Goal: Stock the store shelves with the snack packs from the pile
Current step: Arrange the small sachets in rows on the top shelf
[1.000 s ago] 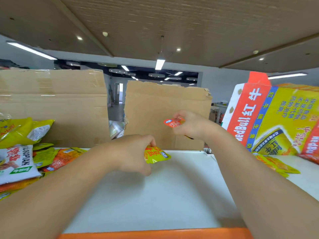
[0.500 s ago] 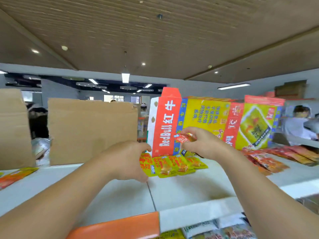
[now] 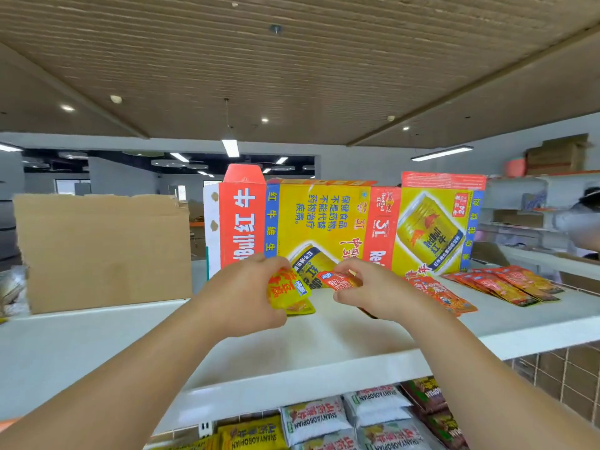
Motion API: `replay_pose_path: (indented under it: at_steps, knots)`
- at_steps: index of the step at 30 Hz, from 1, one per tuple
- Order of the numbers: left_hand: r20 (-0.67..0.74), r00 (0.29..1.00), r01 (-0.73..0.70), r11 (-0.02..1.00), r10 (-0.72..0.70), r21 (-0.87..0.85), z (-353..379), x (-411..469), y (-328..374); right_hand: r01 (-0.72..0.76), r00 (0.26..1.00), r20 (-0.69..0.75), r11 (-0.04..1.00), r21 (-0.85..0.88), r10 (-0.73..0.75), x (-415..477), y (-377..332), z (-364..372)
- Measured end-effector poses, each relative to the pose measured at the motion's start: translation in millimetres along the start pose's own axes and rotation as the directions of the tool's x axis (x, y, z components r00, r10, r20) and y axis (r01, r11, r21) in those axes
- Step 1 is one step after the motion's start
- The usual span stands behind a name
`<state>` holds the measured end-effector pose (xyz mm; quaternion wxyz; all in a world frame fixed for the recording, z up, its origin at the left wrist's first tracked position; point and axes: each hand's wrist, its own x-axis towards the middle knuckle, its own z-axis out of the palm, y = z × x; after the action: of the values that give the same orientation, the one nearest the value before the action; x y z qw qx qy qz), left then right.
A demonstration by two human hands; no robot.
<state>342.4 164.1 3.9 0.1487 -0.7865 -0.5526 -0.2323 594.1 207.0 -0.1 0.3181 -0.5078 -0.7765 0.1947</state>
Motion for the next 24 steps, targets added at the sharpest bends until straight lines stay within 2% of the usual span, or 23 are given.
replay_pose_path:
  at_steps: [5, 14, 20, 24]
  knots:
    - [-0.032, 0.999, 0.034, 0.999, -0.035, -0.031, 8, 13, 2, 0.016, 1.0, 0.01, 1.0, -0.009, -0.016, 13, 5, -1]
    - [0.074, 0.985, 0.166, 0.981, -0.159, -0.104, 28, 51, -3, -0.044, 0.998, -0.058, 0.991, -0.124, 0.037, 39, 8, -11]
    - [0.086, 0.972, 0.228, 0.97, -0.221, -0.081, 36, 63, 4, -0.016, 0.998, -0.056, 0.992, -0.124, 0.009, 57, 22, -19]
    - [0.079, 0.946, 0.323, 0.94, -0.316, -0.109, 42, 72, 11, 0.043, 0.997, -0.063, 0.988, -0.148, -0.053, 74, 33, -29]
